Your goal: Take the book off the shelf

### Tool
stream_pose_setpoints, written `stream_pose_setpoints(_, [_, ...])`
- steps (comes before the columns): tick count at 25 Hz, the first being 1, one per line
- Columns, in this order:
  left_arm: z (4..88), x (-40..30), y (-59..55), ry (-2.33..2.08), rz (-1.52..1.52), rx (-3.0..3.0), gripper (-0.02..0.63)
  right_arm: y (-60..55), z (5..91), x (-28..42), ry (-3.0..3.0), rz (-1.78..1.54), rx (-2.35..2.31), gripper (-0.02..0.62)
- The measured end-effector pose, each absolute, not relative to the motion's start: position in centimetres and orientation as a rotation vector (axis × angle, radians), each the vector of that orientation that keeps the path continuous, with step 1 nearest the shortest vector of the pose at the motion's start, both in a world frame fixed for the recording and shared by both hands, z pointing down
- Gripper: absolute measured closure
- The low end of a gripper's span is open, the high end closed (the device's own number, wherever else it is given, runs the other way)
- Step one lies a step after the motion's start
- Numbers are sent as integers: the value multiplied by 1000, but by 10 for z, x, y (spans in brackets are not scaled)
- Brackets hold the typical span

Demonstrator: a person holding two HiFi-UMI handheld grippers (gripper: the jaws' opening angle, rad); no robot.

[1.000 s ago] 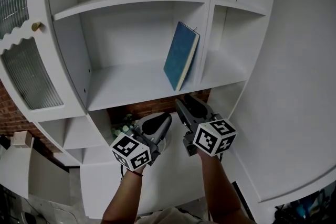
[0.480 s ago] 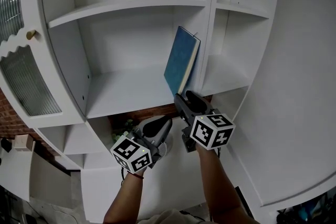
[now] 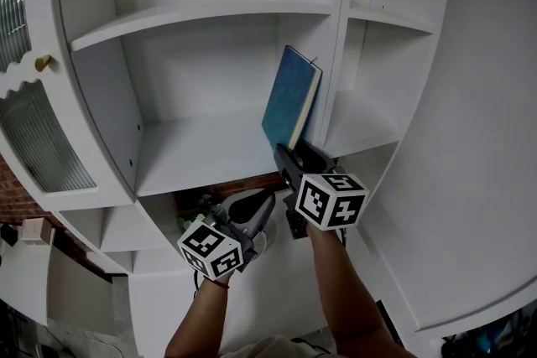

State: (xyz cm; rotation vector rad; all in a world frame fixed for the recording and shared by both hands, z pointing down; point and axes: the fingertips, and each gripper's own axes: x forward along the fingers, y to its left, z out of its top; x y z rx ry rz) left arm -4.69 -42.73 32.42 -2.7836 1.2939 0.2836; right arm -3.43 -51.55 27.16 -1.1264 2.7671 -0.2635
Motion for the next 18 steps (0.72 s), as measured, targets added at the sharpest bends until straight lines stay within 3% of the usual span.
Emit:
stream_pose_setpoints(11, [315, -54, -427, 1290, 251, -2827, 594, -531, 274, -45, 2769, -341, -1260, 407])
stream_pose_setpoints(18, [324, -57, -427, 1282, 248, -2860, 594, -539, 273, -48, 2762, -324, -1335, 448])
